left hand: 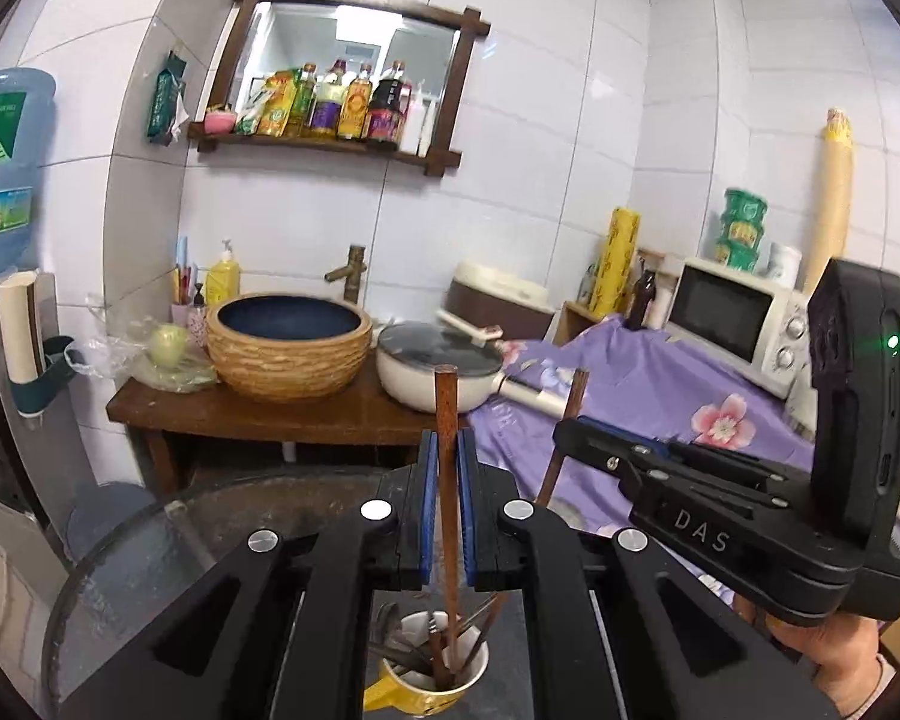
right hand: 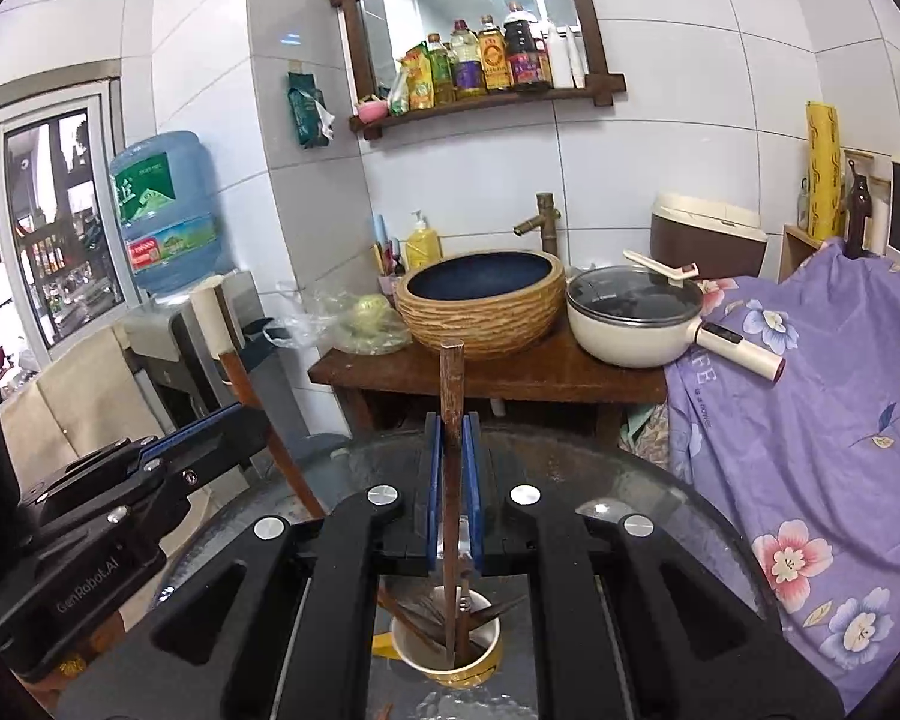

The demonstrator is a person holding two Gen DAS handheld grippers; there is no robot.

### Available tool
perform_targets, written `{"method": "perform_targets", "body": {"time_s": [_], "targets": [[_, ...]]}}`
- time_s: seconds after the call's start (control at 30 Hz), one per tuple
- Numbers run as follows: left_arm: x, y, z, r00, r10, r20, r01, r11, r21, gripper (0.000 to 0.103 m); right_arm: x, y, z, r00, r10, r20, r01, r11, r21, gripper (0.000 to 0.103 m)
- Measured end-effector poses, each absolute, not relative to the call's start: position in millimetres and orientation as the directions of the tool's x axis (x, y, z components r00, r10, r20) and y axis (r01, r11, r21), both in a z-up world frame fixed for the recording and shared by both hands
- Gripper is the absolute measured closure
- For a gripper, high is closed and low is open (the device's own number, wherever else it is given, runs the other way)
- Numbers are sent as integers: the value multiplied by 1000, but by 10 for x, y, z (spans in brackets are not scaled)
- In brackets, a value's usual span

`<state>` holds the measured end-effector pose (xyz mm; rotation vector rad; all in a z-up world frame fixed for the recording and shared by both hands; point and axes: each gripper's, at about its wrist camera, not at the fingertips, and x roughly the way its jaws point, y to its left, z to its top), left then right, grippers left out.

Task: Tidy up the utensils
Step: 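Carry the chopsticks over the yellow mug and lower them inside with both grippers, then open both grippers and withdraw them from the mug toward the loose chopsticks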

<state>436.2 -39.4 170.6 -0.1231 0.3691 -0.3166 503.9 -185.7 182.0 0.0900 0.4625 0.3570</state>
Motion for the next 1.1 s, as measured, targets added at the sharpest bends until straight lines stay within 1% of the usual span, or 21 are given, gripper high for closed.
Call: {"method": "perform_targets", "body": {"time_s": [0.37,0.53,0.77,0.8,0.87,0.9,0.93,0.97,1.1], "targets": [[4492,-411,1258,863,-290,-414,253,957,-144,97,5112,-1821,1376,816,338,-469,-314,940,131,95],[4534,-409,1089,848,-287,-445,246,958,-150,97,5104,-1810,1226,810,327,-487,-309,943,120,95],[4569,-352,894,829,-280,-484,231,960,-160,96,5060,-1831,1102,811,324,-487,-311,944,110,95],[4564,-345,880,830,-277,-485,227,961,-160,96,5062,-1833,1091,809,326,-489,-312,943,114,93],[4558,-334,842,825,-268,-498,218,963,-156,95,5061,-1836,1065,807,321,-495,-306,945,114,78],[4551,-328,817,821,-264,-506,216,964,-154,93,5037,-1843,1059,815,317,-485,-303,947,109,64],[4542,-329,802,819,-262,-510,216,965,-149,88,5012,-1848,1062,823,315,-472,-302,947,106,59],[4534,-327,797,821,-260,-508,216,965,-146,86,4979,-1858,1073,833,314,-456,-302,948,102,59],[4421,-272,802,831,-261,-492,218,965,-143,83,4888,-1909,1107,839,325,-437,-304,945,117,59]]}}
